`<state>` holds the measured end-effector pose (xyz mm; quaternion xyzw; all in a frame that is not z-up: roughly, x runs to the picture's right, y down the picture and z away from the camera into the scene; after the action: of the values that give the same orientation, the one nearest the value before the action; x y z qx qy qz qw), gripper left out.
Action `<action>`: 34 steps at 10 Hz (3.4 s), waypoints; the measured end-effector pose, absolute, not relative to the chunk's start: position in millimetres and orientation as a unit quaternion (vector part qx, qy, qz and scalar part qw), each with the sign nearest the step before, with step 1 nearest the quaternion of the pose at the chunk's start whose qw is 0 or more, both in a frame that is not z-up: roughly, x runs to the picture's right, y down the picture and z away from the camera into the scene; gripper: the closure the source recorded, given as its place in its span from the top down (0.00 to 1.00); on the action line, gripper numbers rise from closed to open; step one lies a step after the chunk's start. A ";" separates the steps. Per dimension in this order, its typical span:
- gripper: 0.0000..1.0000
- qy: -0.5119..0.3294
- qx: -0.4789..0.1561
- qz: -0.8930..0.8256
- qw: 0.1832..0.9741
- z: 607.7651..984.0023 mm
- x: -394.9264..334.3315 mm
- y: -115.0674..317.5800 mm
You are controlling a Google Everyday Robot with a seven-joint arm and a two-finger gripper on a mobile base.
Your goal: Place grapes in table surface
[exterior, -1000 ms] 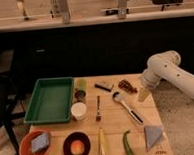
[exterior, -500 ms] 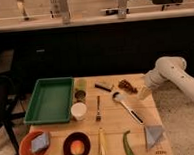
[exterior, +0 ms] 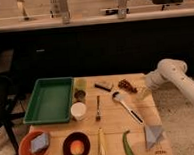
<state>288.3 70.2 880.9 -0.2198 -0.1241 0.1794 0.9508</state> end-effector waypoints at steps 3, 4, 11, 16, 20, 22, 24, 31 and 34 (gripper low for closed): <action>0.80 -0.103 -0.232 0.174 0.951 904.4 297.0 76.6; 0.80 -0.098 -0.238 0.175 0.950 916.4 297.2 78.4; 0.80 -0.113 -0.256 0.178 0.943 957.5 283.5 68.7; 0.80 -0.134 -0.258 0.196 0.936 965.5 284.5 68.6; 0.80 -0.162 -0.239 0.213 0.934 963.0 278.0 61.6; 0.80 -0.172 -0.235 0.213 0.933 963.1 271.7 57.7; 0.80 -0.173 -0.235 0.212 0.933 963.3 270.0 57.0; 0.80 -0.169 -0.220 0.223 0.935 960.8 282.6 65.8; 0.80 -0.174 -0.216 0.227 0.933 966.5 281.9 68.7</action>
<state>281.9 68.7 966.5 -0.2165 -0.1744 0.2266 0.9335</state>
